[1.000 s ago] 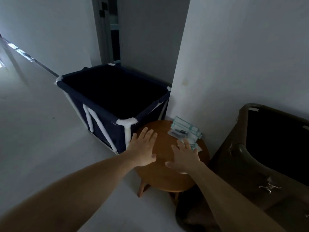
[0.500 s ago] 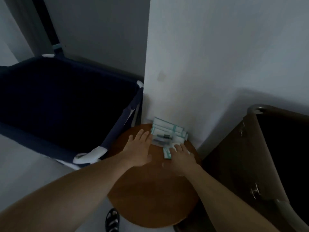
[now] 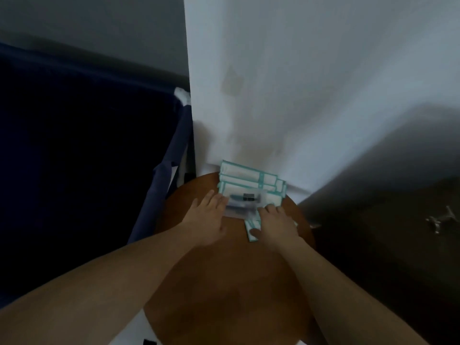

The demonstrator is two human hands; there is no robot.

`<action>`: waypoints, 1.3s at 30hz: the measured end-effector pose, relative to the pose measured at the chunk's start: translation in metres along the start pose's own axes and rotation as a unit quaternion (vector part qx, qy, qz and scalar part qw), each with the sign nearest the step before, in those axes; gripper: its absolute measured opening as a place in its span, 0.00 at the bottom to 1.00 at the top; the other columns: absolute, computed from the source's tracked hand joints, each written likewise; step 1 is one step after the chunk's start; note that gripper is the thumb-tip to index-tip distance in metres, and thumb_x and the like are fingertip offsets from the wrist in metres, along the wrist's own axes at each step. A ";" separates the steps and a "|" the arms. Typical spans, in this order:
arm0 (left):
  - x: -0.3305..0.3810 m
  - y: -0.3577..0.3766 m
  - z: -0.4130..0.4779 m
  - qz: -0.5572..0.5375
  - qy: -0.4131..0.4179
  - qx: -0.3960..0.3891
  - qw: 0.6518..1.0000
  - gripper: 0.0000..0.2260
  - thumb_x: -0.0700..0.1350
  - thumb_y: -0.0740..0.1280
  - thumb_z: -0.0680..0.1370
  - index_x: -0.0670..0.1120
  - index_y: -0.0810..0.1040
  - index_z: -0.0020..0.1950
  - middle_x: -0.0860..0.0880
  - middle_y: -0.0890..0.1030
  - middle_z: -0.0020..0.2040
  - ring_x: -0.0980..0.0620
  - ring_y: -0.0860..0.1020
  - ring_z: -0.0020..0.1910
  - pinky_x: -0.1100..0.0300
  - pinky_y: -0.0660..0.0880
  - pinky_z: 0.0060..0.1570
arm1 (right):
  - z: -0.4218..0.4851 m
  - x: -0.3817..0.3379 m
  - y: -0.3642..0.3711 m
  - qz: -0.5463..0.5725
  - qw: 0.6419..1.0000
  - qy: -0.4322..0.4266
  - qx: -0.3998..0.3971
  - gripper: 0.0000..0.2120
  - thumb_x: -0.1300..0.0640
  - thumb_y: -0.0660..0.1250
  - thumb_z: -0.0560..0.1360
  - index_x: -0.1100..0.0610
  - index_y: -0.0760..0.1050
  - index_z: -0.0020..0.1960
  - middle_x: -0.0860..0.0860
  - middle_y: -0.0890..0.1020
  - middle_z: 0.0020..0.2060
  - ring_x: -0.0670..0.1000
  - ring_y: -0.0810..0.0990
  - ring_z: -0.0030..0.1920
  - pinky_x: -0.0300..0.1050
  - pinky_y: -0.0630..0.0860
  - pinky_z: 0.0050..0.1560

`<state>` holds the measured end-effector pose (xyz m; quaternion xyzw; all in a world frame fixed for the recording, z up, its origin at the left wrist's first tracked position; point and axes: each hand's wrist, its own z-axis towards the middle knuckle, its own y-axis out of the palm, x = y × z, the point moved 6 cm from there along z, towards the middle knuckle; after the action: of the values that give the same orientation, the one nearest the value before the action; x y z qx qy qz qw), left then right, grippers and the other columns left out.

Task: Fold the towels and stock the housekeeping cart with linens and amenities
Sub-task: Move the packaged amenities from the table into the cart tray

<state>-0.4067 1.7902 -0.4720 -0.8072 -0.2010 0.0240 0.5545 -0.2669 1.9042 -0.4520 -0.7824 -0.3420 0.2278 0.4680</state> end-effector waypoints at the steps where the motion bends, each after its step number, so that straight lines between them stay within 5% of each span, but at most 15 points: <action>1: -0.005 0.006 0.012 -0.005 -0.006 -0.004 1.000 0.35 0.57 0.56 0.80 0.46 0.44 0.81 0.46 0.49 0.81 0.45 0.44 0.79 0.41 0.52 0.74 | 0.017 0.002 0.003 -0.009 1.000 -0.008 0.009 0.27 0.44 0.66 0.77 0.55 0.66 0.71 0.54 0.71 0.66 0.57 0.68 0.66 0.54 0.72 0.60; 10: -0.018 0.062 0.095 -0.055 -0.024 -0.022 0.998 0.35 0.53 0.61 0.79 0.44 0.49 0.80 0.46 0.55 0.79 0.46 0.51 0.78 0.47 0.54 0.74 | 0.139 0.012 0.060 -0.029 0.996 -0.069 0.048 0.28 0.44 0.70 0.72 0.54 0.70 0.68 0.53 0.72 0.65 0.59 0.70 0.65 0.53 0.69 0.57; 16: -0.016 0.080 0.120 -0.073 -0.035 -0.029 0.996 0.35 0.55 0.63 0.79 0.44 0.51 0.80 0.46 0.55 0.79 0.46 0.51 0.78 0.47 0.55 0.74 | 0.156 0.026 0.081 -0.054 0.991 -0.083 0.095 0.18 0.54 0.79 0.62 0.59 0.80 0.49 0.58 0.80 0.43 0.61 0.79 0.45 0.53 0.73 0.43; 22: -0.018 0.084 0.128 -0.067 -0.035 -0.022 0.997 0.35 0.55 0.63 0.79 0.43 0.52 0.80 0.45 0.58 0.78 0.46 0.55 0.76 0.48 0.58 0.73 | 0.159 0.021 0.080 -0.035 0.986 -0.128 0.096 0.14 0.60 0.78 0.57 0.60 0.79 0.40 0.58 0.79 0.37 0.60 0.79 0.39 0.55 0.74 0.42; 30: -0.018 0.099 0.124 -0.050 -0.061 -0.009 0.997 0.28 0.57 0.68 0.74 0.46 0.67 0.69 0.45 0.68 0.67 0.46 0.66 0.65 0.52 0.68 0.61 | 0.159 0.020 0.088 -0.022 0.979 -0.193 0.060 0.15 0.54 0.68 0.72 0.54 0.79 0.57 0.53 0.79 0.52 0.58 0.75 0.58 0.53 0.64 0.57; 35: -0.018 0.104 0.127 -0.084 -0.070 0.046 0.993 0.30 0.58 0.65 0.76 0.46 0.64 0.74 0.45 0.68 0.69 0.45 0.66 0.66 0.51 0.65 0.62 | 0.153 0.009 0.081 0.011 0.960 -0.262 0.098 0.10 0.58 0.76 0.64 0.53 0.83 0.45 0.51 0.81 0.40 0.59 0.79 0.46 0.55 0.72 0.46; 39: -0.014 0.121 0.137 -0.121 -0.058 -0.054 0.990 0.18 0.52 0.61 0.81 0.47 0.74 0.68 0.46 0.76 0.65 0.47 0.73 0.64 0.50 0.69 0.64 | 0.145 0.005 0.083 0.045 0.945 -0.291 0.143 0.08 0.58 0.77 0.63 0.51 0.83 0.42 0.48 0.82 0.39 0.57 0.80 0.46 0.51 0.67 0.47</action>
<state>-0.4198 1.8701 -0.6364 -0.8029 -0.3298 -0.0070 0.4965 -0.3352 1.9639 -0.5926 -0.6212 -0.3917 0.5127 0.4447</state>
